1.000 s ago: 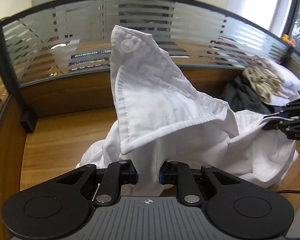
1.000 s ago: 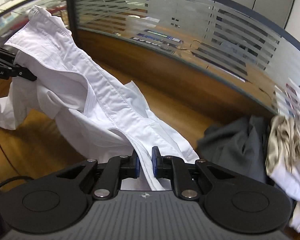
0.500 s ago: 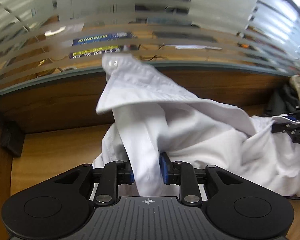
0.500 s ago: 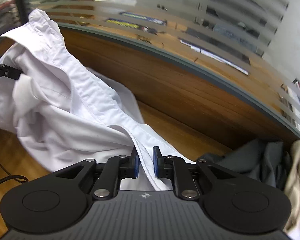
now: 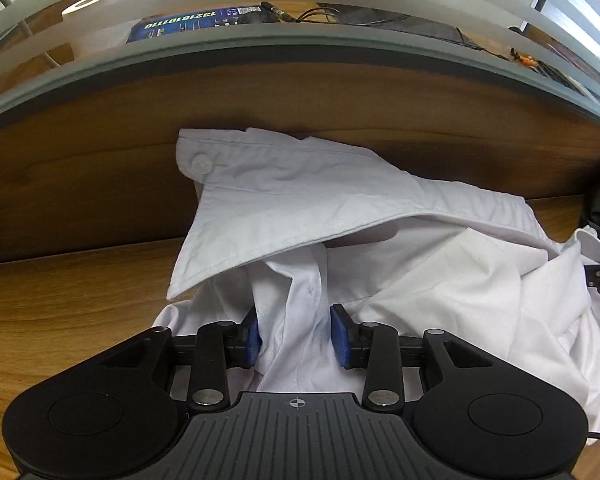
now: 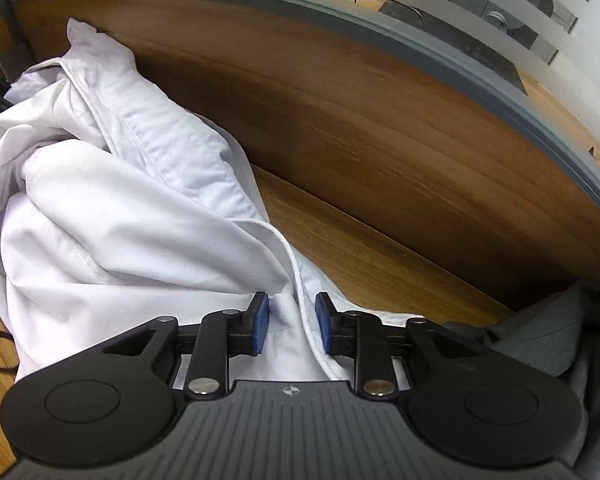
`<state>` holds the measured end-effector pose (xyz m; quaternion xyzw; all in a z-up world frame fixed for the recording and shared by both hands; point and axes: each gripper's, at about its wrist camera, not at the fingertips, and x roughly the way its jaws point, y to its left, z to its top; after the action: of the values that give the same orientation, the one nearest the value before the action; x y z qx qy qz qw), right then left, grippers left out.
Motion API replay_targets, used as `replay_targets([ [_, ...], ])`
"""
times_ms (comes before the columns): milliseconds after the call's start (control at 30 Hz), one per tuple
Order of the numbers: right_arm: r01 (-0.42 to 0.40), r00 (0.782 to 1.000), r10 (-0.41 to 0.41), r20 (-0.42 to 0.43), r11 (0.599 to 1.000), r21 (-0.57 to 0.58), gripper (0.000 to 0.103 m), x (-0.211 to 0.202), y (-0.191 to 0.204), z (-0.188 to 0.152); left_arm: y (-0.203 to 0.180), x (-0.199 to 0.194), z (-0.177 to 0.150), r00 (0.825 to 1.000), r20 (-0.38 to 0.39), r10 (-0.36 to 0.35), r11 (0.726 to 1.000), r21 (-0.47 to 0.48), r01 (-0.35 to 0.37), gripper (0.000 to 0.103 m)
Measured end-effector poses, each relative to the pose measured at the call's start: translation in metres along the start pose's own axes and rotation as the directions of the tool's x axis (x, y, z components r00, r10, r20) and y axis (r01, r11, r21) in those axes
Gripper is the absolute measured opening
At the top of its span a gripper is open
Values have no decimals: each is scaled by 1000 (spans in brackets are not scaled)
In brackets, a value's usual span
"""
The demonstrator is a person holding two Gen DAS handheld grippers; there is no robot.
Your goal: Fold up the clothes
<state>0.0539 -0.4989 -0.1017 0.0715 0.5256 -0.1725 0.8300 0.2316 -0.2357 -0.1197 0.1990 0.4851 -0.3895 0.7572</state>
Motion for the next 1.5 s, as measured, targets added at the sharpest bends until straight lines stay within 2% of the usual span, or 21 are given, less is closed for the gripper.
replay_targets([
  [67, -5, 1000, 5, -2, 1000, 12, 31, -4, -2, 1, -1, -7, -1, 1000, 1, 3, 1000, 6, -3, 40],
  [133, -4, 1000, 4, 4, 1000, 26, 36, -15, -5, 2, -2, -19, -4, 1000, 9, 8, 1000, 12, -9, 47],
  [300, 7, 998, -10, 62, 999, 49, 65, -58, -6, -1, -11, -72, -16, 997, 73, 5, 1000, 19, -7, 66],
  [400, 6, 995, -13, 99, 998, 66, 73, -87, -3, -8, -16, -106, -27, 993, 121, -16, 1000, 17, 14, 78],
  [500, -6, 992, -4, 126, 997, 81, 78, -113, 4, -17, -26, -130, -36, 988, 150, -39, 999, 21, 36, 80],
  [633, -45, 989, 31, 144, 995, 90, 81, -135, 21, -36, -36, -140, -50, 988, 142, -57, 998, 33, 53, 85],
  [767, -82, 988, 69, 136, 992, 95, 83, -140, 38, -57, -45, -136, -85, 993, 108, -49, 998, 38, 45, 85],
  [1033, -131, 989, 113, 93, 966, 221, 83, -128, 77, -114, -37, -113, -143, 995, 100, 11, 998, -66, -4, 85],
  [1133, -149, 988, 127, 89, 938, 314, 83, -111, 81, -132, -29, -99, -152, 994, 100, 37, 995, -92, -28, 85],
  [1267, -176, 984, 137, 117, 874, 454, 83, -90, 77, -144, -22, -84, -151, 990, 121, 66, 994, -93, -55, 84],
  [1367, -185, 981, 130, 143, 849, 495, 83, -79, 74, -146, -24, -72, -143, 986, 137, 97, 995, -52, -91, 81],
  [1467, -212, 977, 161, 141, 813, 542, 82, -66, 67, -143, -30, -63, -134, 982, 166, 87, 996, 1, -88, 79],
  [1500, -228, 973, 174, 150, 796, 561, 78, -62, 64, -142, -31, -61, -132, 981, 177, 78, 997, 12, -81, 79],
])
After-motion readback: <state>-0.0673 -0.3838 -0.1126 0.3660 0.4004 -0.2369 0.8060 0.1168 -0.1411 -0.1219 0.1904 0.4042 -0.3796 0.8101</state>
